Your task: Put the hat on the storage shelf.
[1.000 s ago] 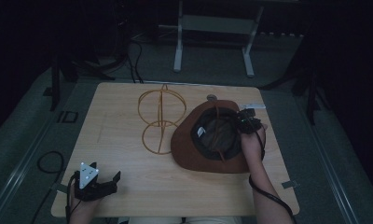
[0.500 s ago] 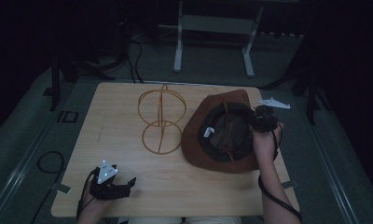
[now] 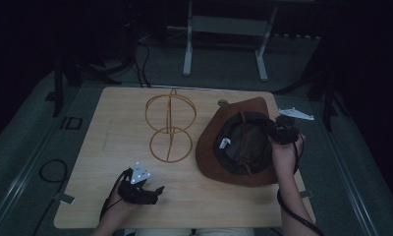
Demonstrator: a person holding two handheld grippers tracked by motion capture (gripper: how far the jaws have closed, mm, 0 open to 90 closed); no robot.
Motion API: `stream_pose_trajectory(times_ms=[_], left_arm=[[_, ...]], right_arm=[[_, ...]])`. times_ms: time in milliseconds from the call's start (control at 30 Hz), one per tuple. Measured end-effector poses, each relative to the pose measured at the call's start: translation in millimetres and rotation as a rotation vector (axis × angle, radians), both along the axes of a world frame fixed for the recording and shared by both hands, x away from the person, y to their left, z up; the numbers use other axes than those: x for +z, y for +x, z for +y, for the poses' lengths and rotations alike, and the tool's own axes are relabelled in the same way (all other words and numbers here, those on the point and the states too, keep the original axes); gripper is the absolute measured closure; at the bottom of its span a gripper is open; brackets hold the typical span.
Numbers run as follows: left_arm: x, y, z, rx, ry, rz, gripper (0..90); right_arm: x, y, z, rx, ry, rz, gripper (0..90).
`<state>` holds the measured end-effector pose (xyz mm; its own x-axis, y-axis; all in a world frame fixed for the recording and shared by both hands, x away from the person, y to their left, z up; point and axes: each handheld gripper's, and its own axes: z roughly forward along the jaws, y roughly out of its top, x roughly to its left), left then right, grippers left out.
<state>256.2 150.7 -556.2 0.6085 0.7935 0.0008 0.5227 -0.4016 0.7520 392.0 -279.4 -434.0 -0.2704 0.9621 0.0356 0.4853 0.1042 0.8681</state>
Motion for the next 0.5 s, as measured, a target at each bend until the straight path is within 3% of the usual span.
stream_pose_trajectory(times_ms=[333,500], left_arm=[[19.8,16.5,-39.4,-0.082,0.045,0.008,15.4],[33.1,23.1,-59.3,-0.121,0.038,0.002,15.9]], right_arm=[[-1.1,-5.7,-7.2,-0.011,0.003,-0.005,84.4],[-1.8,-7.1,-7.3,-0.009,0.001,-0.005,84.4]])
